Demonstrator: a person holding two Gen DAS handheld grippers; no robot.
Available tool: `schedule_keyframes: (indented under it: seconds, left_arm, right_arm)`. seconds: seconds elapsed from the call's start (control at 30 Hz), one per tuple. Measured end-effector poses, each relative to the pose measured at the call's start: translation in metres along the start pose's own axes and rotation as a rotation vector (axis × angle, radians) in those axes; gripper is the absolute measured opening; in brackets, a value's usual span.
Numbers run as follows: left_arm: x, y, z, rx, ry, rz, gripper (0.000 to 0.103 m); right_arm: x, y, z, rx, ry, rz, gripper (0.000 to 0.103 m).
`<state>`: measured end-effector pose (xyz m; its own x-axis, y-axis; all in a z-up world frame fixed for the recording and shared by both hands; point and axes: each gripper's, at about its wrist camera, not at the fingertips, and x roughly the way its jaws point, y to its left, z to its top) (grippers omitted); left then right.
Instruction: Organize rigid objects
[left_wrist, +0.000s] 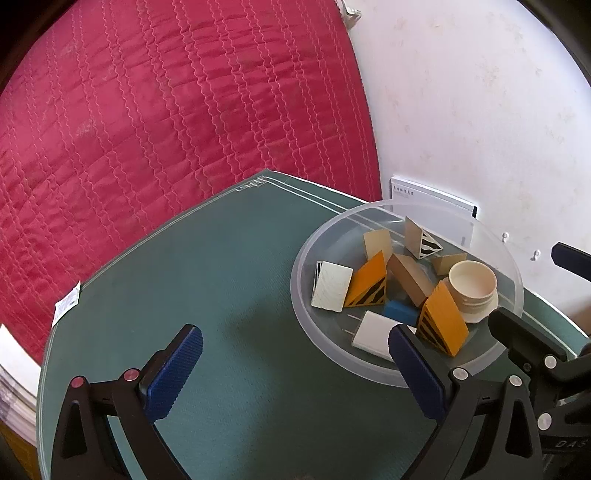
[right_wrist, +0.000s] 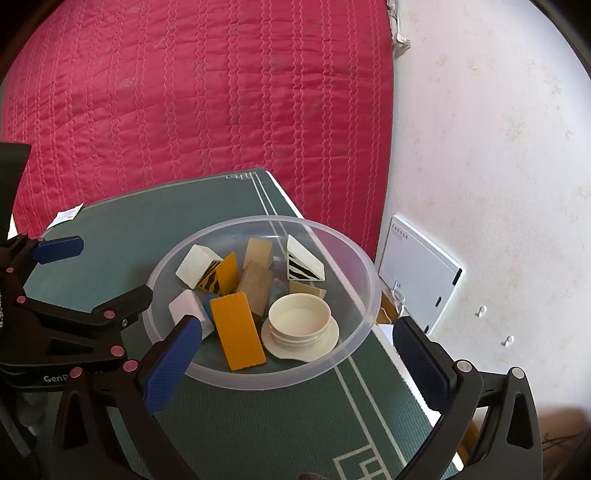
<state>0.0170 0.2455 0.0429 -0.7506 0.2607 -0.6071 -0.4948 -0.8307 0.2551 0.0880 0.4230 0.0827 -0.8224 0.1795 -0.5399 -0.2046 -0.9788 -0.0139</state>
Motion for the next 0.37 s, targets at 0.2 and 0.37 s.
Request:
schedule_keyframes:
  seconds: [0.2,0.37]
  left_arm:
    - [-0.0003,-0.0002,-0.0001,0.001,-0.008,-0.001,0.102]
    - [0.0004,0.0,0.0006,0.002,-0.002,-0.001,0.102]
  right_arm:
    - [0.0013,-0.0009,-0.0007,0.002,0.002,0.002,0.103]
    - [0.0019,-0.0017,-0.001,0.003,0.003,0.003,0.103]
